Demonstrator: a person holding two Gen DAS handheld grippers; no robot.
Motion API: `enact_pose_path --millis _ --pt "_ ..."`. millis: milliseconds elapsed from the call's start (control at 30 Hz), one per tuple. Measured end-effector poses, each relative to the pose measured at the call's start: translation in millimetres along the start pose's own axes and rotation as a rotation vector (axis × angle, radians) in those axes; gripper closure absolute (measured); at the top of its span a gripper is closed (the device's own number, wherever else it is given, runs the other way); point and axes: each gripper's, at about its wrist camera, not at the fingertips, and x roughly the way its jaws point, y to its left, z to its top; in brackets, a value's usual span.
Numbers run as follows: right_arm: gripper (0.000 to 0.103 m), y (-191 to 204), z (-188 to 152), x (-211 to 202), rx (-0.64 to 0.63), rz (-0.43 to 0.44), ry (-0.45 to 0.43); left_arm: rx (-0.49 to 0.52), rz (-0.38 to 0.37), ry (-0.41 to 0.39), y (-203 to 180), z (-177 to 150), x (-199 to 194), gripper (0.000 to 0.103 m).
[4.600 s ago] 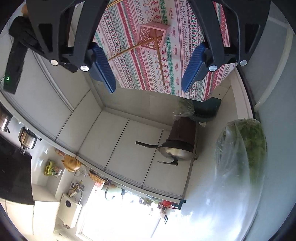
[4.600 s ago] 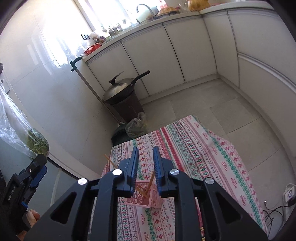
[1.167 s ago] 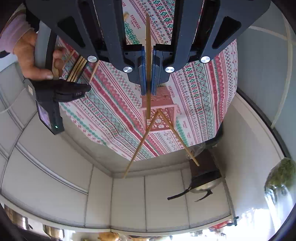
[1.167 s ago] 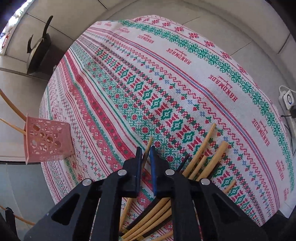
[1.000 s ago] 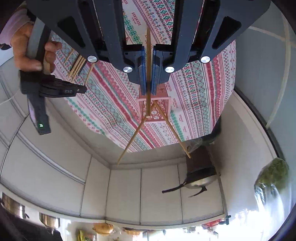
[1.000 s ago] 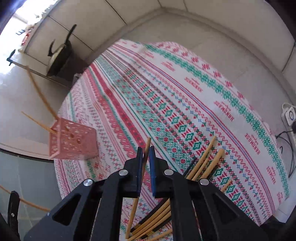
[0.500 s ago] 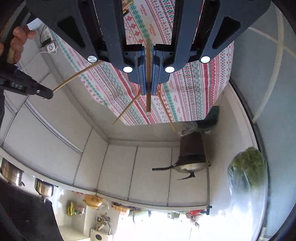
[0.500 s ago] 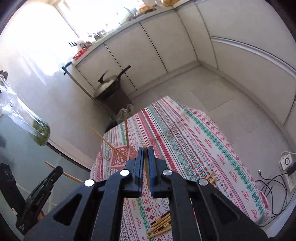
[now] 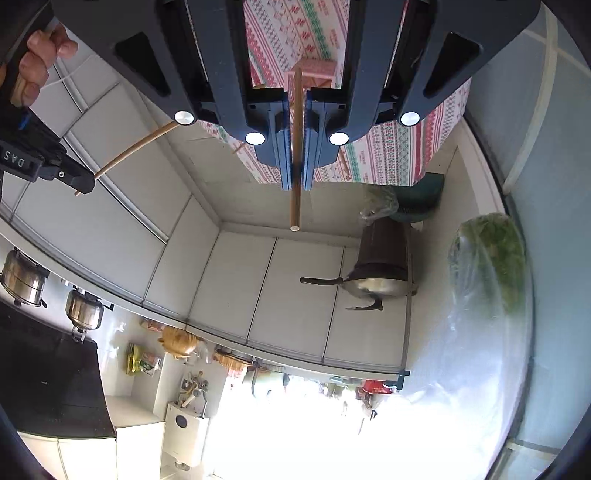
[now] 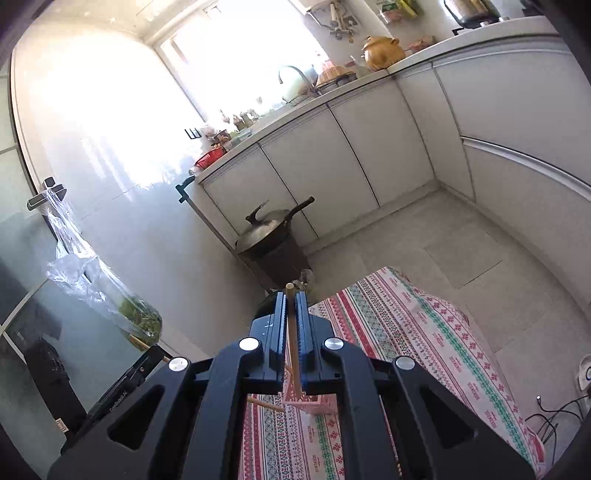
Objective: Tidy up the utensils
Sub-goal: 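Insert both chopsticks into the pink holder and open both tools, then move both open tools back to the chopstick pile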
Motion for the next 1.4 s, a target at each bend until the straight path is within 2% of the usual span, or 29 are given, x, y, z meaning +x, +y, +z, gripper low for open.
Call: enact_pose_path --millis 167,267,300,367,467,600,700,900,1067,1300,1333,1400 --pt "0.098 3.0 3.2 25.7 -0.014 -0.007 0.017 -0.019 0.007 0.032 4.7 0.0 36.5 0.098" --pt "0.098 -1.0 0.8 42.9 -0.012 -0.019 0.050 -0.019 -0.003 0.085 9.8 -11.1 65.8 0.097" --pt "0.098 -2.8 0.0 48.9 -0.009 -0.024 0.063 -0.022 -0.007 0.106 11.5 -15.5 74.8 0.090" --pt "0.098 -5.7 -0.2 57.9 0.000 -0.035 0.076 -0.040 0.017 0.121 18.2 -20.2 80.8 0.083" --pt "0.098 -7.3 0.2 64.4 0.004 -0.046 0.076 -0.077 0.016 0.091 27.7 -15.3 70.1 0.080" --pt "0.098 -4.1 -2.1 73.2 -0.002 -0.061 0.085 -0.102 0.052 0.025 36.0 -7.6 48.8 0.062" --pt "0.098 -0.3 -5.8 83.3 -0.011 -0.075 0.100 -0.125 0.053 0.020 42.3 -5.1 44.0 0.062" --pt "0.097 4.6 -22.5 120.2 -0.021 -0.097 0.172 -0.130 0.080 0.077 48.9 -11.0 56.4 0.062" --pt "0.085 9.2 -34.2 143.4 -0.023 -0.086 0.204 -0.111 0.086 0.104 44.0 -16.4 63.1 0.062" --pt "0.084 25.3 -43.2 129.5 -0.132 -0.137 0.155 -0.043 0.119 0.075 27.7 -16.0 56.6 0.059" --pt "0.082 27.3 -45.1 126.7 -0.150 -0.145 0.147 -0.038 0.124 0.074 26.3 -16.4 56.1 0.057" --pt "0.078 31.1 -48.7 121.8 -0.181 -0.162 0.131 -0.030 0.134 0.068 22.8 -17.8 54.6 0.048"
